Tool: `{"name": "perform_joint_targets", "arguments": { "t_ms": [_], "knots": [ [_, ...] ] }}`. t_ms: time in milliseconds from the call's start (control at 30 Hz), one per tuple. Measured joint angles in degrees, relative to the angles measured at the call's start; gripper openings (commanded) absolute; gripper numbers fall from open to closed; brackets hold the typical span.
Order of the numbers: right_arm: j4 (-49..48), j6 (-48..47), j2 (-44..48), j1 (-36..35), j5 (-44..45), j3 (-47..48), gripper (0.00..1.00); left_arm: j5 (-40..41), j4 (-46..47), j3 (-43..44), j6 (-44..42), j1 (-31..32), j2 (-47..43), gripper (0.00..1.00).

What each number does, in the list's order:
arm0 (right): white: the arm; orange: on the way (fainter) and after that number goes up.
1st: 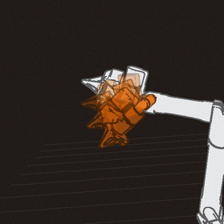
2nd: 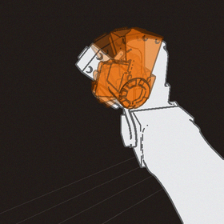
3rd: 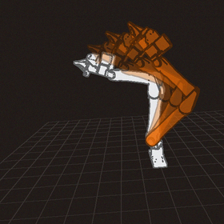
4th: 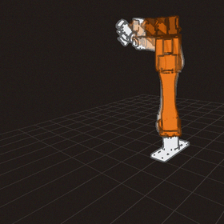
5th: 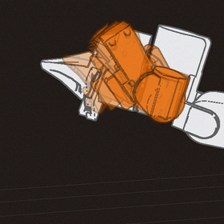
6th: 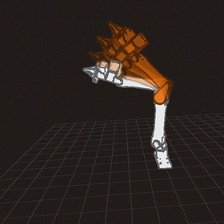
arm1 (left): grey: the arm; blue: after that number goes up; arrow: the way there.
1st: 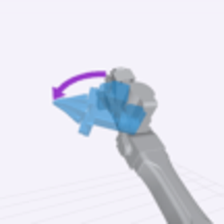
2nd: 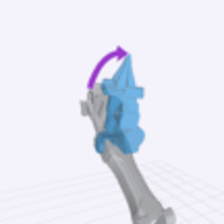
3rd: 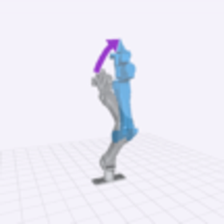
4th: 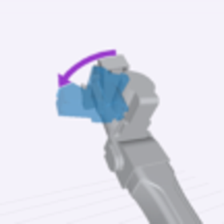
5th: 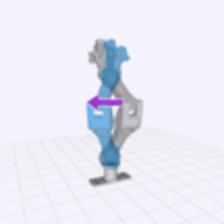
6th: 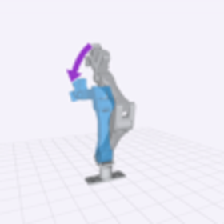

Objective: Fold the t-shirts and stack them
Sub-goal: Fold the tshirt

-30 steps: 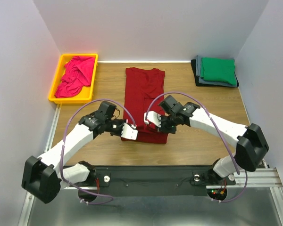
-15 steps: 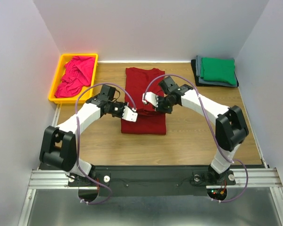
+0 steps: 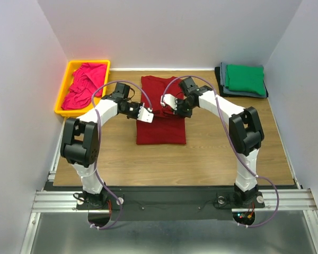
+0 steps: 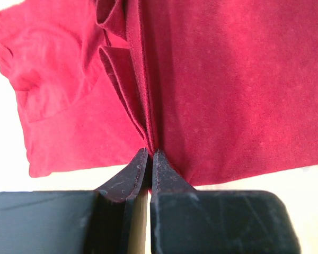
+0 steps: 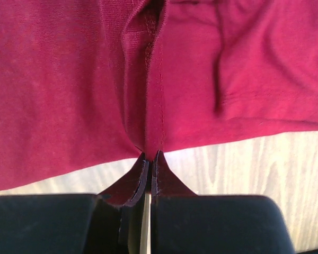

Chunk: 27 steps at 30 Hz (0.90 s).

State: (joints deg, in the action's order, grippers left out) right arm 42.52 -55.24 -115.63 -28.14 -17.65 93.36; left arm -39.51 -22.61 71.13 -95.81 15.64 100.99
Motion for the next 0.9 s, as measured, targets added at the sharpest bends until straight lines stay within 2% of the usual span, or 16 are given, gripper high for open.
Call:
{"name": "perform_joint_targets", "arguments": {
  "t_ms": [100, 200, 233, 267, 300, 367, 400, 433, 567, 667, 767, 800, 900],
  "knots": [
    [-0.04, -0.57, -2.45, 0.39, -0.09, 3.08, 0.03, -0.13, -0.24, 1.92, -0.81, -0.39, 2.60, 0.09],
    [-0.07, -0.85, -5.05, 0.57, 0.11, 5.97, 0.23, -0.07, -0.22, 3.04, -1.22, -0.61, 4.50, 0.24],
    [-0.09, -0.59, -5.99, 0.66, 0.26, 6.91, 0.37, -0.02, -0.22, 3.43, -1.27, -0.66, 5.01, 0.27],
    [-0.11, -0.35, -6.73, 0.70, 0.48, 7.58, 0.44, 0.11, -0.13, 3.74, -1.01, -0.70, 5.40, 0.30],
    [-0.17, 0.07, -7.23, 0.81, 0.68, 8.04, 0.48, 0.24, 0.15, 4.09, -0.76, -0.72, 5.84, 0.38],
    [-0.20, 0.31, -7.87, 1.11, 1.18, 8.79, 0.50, 0.74, 0.79, 5.14, 0.37, -0.79, 6.51, 0.44],
    [-0.04, 0.81, -7.87, 1.25, 1.42, 8.92, 0.51, 0.83, 1.07, 5.44, 0.85, -0.87, 6.51, 0.45],
    [0.00, 1.29, -7.82, 1.49, 1.64, 9.22, 0.57, 0.87, 1.29, 5.75, 1.46, -1.05, 6.51, 0.45],
    [-0.11, 3.32, -6.60, 2.10, 2.89, 9.38, 0.58, 0.96, 3.06, 7.37, 6.84, -2.19, 6.05, 0.47],
    [-0.76, 5.27, -1.60, 2.38, 2.89, 5.22, 0.52, 1.01, 3.26, 6.45, 10.54, -3.04, 3.04, 0.47],
    [-0.22, 6.84, 5.03, 2.27, 2.12, -0.39, 0.47, 0.90, 3.65, 2.05, 12.96, -3.67, -3.39, 0.49],
    [-0.20, 7.69, 6.91, 2.10, 1.81, -1.95, 0.47, 0.66, 3.54, 0.09, 13.55, -3.74, -5.64, 0.57],
    [-0.20, 10.27, 11.56, 0.70, 0.37, -6.97, 0.48, -0.26, 3.10, -7.74, 15.50, -3.28, -13.46, 0.59]
  ]
}}
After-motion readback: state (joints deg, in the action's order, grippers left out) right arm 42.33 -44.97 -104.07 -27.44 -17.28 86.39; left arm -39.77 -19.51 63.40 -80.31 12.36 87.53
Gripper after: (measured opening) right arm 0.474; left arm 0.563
